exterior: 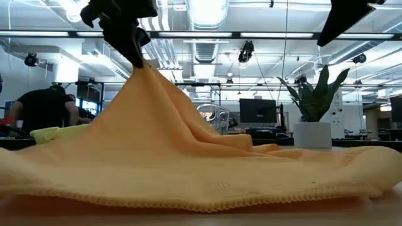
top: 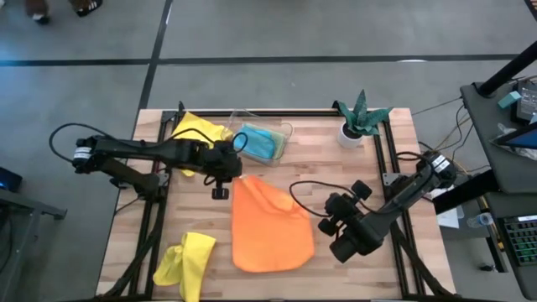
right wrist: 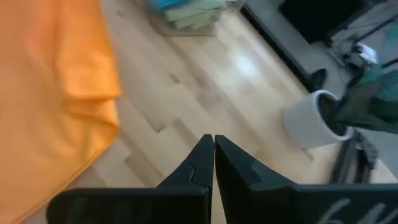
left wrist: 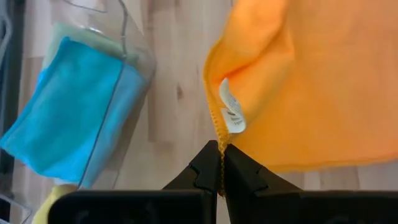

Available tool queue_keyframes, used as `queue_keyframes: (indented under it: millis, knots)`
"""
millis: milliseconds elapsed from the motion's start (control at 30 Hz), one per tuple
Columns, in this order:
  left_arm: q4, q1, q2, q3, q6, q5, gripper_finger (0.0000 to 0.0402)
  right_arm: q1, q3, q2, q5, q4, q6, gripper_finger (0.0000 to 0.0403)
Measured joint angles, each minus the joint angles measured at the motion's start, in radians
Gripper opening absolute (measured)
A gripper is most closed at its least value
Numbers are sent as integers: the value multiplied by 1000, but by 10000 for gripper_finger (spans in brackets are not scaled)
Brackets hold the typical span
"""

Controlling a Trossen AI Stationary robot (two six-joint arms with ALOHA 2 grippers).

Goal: Fold microfiber towels
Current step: Fold the orange towel

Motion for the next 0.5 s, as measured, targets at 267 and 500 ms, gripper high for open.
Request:
queue_keyframes:
  millis: [267,500]
  knots:
    - [-7,-2,23,-10,42,40,0,-62,-238,-166,-56,603,-300,15]
    - [-11,-2,55,-21,41,44,0,-245,-600,-290,-272,1277,-580,78]
